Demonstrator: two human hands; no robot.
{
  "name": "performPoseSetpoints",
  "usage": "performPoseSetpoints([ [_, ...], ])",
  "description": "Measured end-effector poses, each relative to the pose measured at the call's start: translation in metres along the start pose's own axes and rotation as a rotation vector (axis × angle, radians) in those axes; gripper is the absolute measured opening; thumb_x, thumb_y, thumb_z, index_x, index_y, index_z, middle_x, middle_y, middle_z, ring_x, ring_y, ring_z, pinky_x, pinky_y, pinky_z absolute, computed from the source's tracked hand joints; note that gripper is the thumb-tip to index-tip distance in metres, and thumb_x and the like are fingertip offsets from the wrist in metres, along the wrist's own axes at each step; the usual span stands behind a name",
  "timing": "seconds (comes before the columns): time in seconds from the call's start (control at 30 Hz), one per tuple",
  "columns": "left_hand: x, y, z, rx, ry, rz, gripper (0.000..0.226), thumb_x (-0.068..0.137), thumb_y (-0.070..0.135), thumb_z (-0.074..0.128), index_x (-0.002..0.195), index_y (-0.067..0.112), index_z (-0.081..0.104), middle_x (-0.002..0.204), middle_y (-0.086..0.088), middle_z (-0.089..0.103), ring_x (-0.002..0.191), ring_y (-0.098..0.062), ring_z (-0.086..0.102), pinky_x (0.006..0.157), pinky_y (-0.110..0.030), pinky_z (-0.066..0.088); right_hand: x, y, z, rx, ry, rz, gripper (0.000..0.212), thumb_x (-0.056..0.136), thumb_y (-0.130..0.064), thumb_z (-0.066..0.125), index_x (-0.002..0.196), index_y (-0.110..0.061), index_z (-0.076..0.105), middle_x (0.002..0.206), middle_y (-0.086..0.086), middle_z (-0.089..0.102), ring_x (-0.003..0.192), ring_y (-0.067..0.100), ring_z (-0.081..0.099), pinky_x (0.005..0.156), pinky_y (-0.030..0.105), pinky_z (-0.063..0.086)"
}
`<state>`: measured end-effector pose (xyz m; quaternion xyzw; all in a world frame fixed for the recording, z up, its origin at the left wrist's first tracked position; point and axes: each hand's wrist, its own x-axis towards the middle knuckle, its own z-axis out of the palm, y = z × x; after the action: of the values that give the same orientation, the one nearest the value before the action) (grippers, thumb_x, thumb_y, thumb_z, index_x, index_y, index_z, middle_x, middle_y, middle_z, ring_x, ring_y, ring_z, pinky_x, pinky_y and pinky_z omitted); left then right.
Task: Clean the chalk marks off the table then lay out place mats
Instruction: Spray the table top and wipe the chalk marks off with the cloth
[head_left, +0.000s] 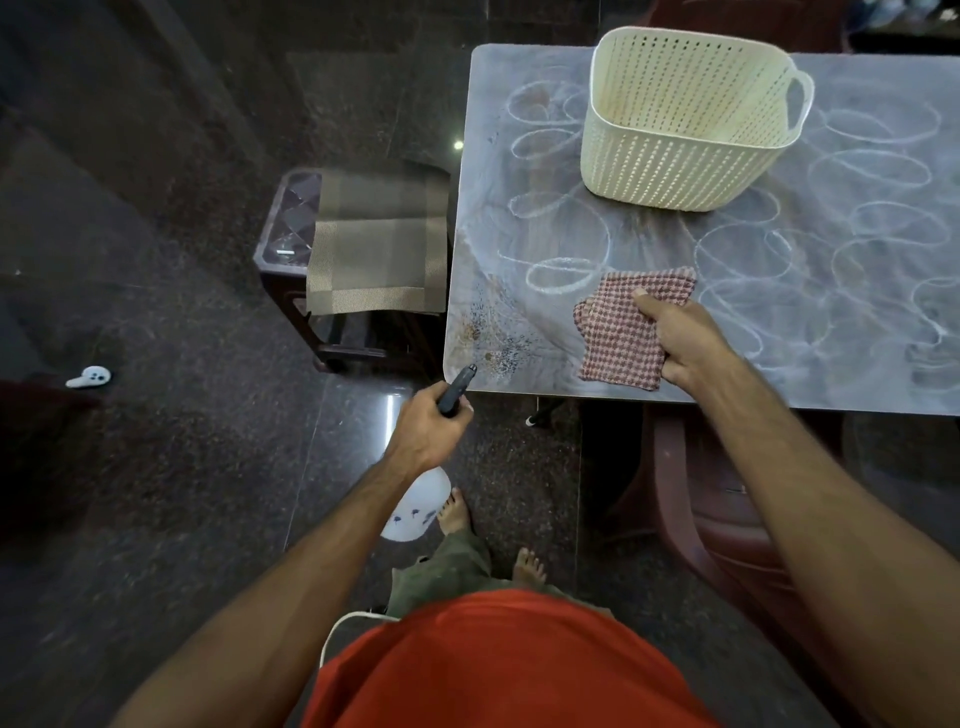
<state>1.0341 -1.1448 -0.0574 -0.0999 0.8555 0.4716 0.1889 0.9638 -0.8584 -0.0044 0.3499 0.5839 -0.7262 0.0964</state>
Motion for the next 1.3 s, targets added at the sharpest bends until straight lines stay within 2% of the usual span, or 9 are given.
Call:
performPoseSetpoints([
  [0.1,0.006,0.012,-0.004,-0.023,0.055,0.010,0.007,0.092,0.022,0.063,0.091,0.015,0.062,0.062,-0.003,0.055,0.040,-0.010,0.049,0.044,-0.027,0.048,-0.002,0.005,-0.010,-0.010,0.015,0.009,0.011,0.097,-0.016,0.062,0.092,-0.007,0.067,0.081,0.004,0.076,0.073,0.019,0.075,0.058,0.034,0.059],
  [0.2,0.022,0.031,-0.014,0.003,0.095,0.020,0.006,0.090,0.020,0.063,0.084,0.020,0.061,0.066,-0.003,0.059,0.045,-0.016,0.054,0.050,-0.032,0.053,-0.002,0.008,-0.015,-0.017,0.022,0.012,0.012,0.097,-0.017,0.062,0.091,-0.008,0.067,0.076,0.002,0.076,0.071,0.018,0.074,0.057,0.033,0.059],
  [0.33,0.049,0.059,-0.028,0.122,0.085,0.041,0.012,0.086,0.023,0.064,0.076,0.024,0.057,0.063,0.002,0.059,0.049,-0.013,0.055,0.049,-0.023,0.045,-0.002,0.007,-0.012,-0.013,0.024,0.017,0.011,0.096,-0.017,0.063,0.092,-0.008,0.067,0.077,0.002,0.076,0.072,0.019,0.075,0.056,0.033,0.059],
  [0.5,0.079,0.081,-0.042,0.114,0.071,0.043,0.009,0.091,0.023,0.062,0.097,0.016,0.060,0.066,0.001,0.060,0.048,-0.016,0.056,0.053,-0.027,0.050,0.000,0.006,-0.006,0.001,0.035,0.030,0.010,0.096,-0.015,0.062,0.093,-0.007,0.067,0.080,0.004,0.077,0.071,0.019,0.075,0.053,0.032,0.058],
  [0.7,0.113,0.093,-0.057,0.091,0.106,0.039,0.018,0.094,0.023,0.059,0.110,0.016,0.061,0.054,0.004,0.054,0.029,-0.004,0.050,0.035,-0.014,0.038,0.008,0.005,0.000,0.026,0.069,0.035,0.010,0.097,-0.015,0.061,0.092,-0.008,0.066,0.074,0.001,0.076,0.067,0.017,0.074,0.050,0.031,0.057],
  [0.9,0.136,0.113,-0.050,0.207,-0.093,0.065,0.014,0.092,0.024,0.063,0.086,0.014,0.058,0.062,0.002,0.052,0.045,-0.012,0.049,0.042,-0.023,0.044,0.015,0.007,0.002,0.038,0.112,0.040,0.010,0.097,-0.016,0.062,0.093,-0.008,0.067,0.076,0.002,0.076,0.069,0.019,0.075,0.052,0.032,0.058],
  [1.0,0.135,0.123,-0.035,0.246,-0.241,0.103,0.013,0.093,0.022,0.063,0.096,0.010,0.058,0.072,-0.004,0.055,0.056,-0.016,0.053,0.052,-0.030,0.056,0.015,0.007,-0.002,0.053,0.139,0.036,0.011,0.097,-0.016,0.061,0.092,-0.008,0.067,0.076,0.001,0.076,0.069,0.018,0.075,0.052,0.031,0.058],
  [1.17,0.129,0.134,-0.011,0.306,-0.308,0.211,0.017,0.092,0.022,0.062,0.080,0.014,0.053,0.062,0.000,0.045,0.050,-0.015,0.046,0.052,-0.030,0.050,0.014,0.006,-0.017,0.073,0.219,0.028,0.010,0.097,-0.016,0.063,0.091,-0.008,0.067,0.077,0.001,0.076,0.069,0.017,0.074,0.051,0.031,0.057],
  [1.3,0.124,0.135,-0.002,0.350,-0.338,0.203,0.023,0.093,0.021,0.060,0.073,0.014,0.050,0.061,0.000,0.042,0.051,-0.017,0.044,0.054,-0.033,0.047,0.015,0.006,-0.030,0.068,0.242,0.026,0.010,0.096,-0.017,0.063,0.091,-0.009,0.067,0.075,0.000,0.076,0.069,0.017,0.074,0.050,0.030,0.057],
])
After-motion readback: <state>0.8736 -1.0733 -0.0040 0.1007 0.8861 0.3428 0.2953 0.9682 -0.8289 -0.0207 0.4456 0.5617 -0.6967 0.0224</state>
